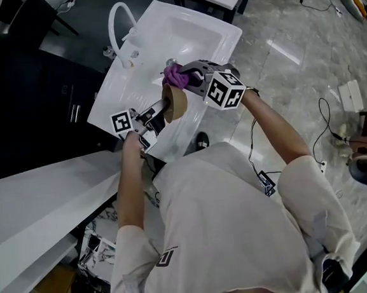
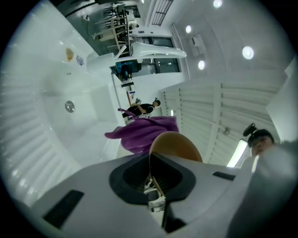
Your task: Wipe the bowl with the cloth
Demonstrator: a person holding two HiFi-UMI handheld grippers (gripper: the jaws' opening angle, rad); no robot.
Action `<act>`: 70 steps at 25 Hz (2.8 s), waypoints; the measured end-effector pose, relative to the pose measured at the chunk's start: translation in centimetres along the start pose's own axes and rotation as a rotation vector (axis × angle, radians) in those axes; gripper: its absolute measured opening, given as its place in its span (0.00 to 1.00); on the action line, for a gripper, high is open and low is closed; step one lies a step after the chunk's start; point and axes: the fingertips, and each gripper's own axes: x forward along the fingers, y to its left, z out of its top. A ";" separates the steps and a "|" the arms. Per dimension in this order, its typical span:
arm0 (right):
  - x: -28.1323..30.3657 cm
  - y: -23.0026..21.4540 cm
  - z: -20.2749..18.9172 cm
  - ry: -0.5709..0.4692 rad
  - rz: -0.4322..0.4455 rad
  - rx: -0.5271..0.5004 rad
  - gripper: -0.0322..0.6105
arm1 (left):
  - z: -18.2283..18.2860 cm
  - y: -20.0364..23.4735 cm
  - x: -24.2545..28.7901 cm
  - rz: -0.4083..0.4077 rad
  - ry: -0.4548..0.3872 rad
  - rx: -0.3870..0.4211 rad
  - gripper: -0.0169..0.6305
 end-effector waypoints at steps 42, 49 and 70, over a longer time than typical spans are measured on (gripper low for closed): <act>3.8 2.7 -9.3 0.111 -0.149 0.699 0.17 | 4.6 10.8 -13.9 1.167 -0.218 0.577 0.17; 4.6 2.8 -9.6 0.082 -0.151 0.741 0.17 | 2.6 5.8 -12.8 1.211 -0.172 0.927 0.06; 5.1 4.0 -9.8 0.097 -0.132 0.763 0.16 | -0.1 6.7 -13.5 1.186 -0.150 0.860 0.04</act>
